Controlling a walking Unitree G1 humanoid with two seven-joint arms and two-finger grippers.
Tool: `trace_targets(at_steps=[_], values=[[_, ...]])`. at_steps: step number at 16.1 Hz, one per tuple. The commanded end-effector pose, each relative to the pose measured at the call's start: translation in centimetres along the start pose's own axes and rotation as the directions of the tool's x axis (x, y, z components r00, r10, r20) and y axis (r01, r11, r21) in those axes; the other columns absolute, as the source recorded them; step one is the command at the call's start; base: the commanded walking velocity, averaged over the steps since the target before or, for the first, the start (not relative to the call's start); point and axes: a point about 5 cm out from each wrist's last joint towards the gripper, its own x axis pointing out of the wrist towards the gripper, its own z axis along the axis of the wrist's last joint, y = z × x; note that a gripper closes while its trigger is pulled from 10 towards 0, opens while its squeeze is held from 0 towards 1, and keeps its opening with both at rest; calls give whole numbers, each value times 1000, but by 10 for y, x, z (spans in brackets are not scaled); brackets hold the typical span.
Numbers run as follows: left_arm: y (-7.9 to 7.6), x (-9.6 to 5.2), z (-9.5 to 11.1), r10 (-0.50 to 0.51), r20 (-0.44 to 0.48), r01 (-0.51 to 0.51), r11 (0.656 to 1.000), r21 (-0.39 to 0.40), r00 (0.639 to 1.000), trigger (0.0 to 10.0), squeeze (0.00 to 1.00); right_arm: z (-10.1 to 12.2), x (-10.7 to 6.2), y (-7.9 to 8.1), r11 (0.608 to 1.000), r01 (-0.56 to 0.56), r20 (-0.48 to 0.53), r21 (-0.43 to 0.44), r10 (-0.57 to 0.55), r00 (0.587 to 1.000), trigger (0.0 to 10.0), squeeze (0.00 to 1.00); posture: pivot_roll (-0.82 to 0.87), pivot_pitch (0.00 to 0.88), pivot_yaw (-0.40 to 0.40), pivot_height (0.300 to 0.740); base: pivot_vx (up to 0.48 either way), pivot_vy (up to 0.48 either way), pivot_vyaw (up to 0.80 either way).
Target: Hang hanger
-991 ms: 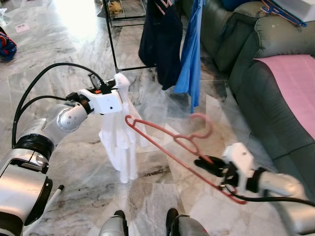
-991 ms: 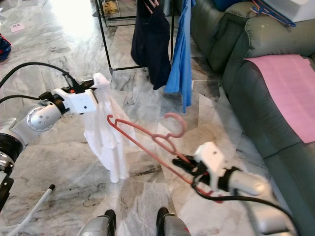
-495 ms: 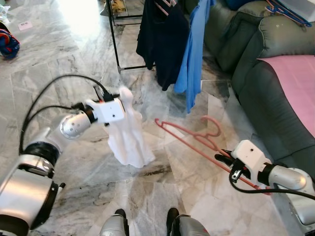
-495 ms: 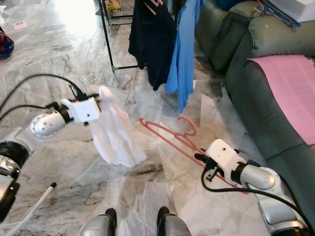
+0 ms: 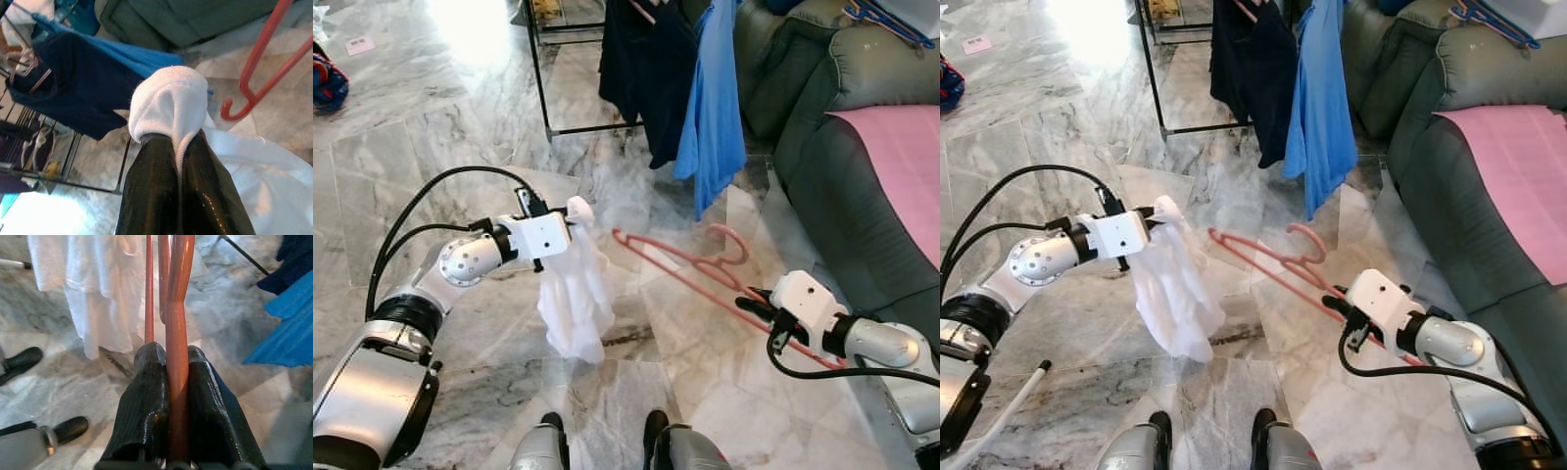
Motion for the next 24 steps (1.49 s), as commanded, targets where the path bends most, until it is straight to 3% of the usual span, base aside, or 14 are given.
trace_targets(at_steps=[1, 10, 15, 18, 24], values=[[1, 1, 6, 10, 51, -10, 1000, 0, 999, 10000, 0, -1, 0, 5, 998, -54, 10, 20, 54, 999, 10000, 0, -21, 286, -43, 740, 0, 0, 0], [9, 8, 29, 14, 201, -10, 1000, -21, 980, 10000, 0, -15, -3, 12, 990, -124, -28, 66, 126, 992, 10000, 0, -10, 286, -41, 740, 0, 0, 0], [6, -1, 15, -6, 133, 8, 1000, -13, 991, 10000, 0, -10, -16, 3, 988, -137, -1, 77, 138, 990, 10000, 0, -6, 282, -40, 740, 0, 0, 0], [8, -3, 13, 1, 118, 1, 1000, -18, 993, 10000, 0, -7, -26, -12, 995, -79, 6, 68, 78, 997, 10000, 0, -11, 283, -37, 740, 0, 0, 0], [4, 3, 23, -17, 177, 18, 1000, -6, 984, 10000, 0, -12, -17, -5, 991, -108, 0, 85, 109, 994, 10000, 0, -8, 285, -37, 740, 0, 0, 0]])
